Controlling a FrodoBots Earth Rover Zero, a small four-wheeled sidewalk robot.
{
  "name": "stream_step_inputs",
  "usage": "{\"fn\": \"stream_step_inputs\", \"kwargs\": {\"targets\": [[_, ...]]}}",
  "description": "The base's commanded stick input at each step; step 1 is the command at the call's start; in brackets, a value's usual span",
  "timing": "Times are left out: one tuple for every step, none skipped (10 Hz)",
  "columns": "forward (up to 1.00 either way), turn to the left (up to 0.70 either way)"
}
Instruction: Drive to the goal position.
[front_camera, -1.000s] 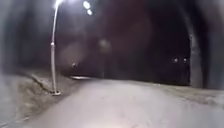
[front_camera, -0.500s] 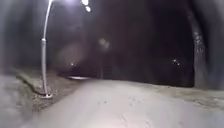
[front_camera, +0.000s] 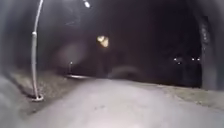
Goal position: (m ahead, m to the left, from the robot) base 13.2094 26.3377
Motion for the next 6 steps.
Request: {"fn": "stream_step_inputs", "kwargs": {"targets": [[0.70, 0.00], [0.70, 0.00], [0.70, 0.00], [0.70, 0.00], [0.70, 0.00], [0.70, 0.00]]}}
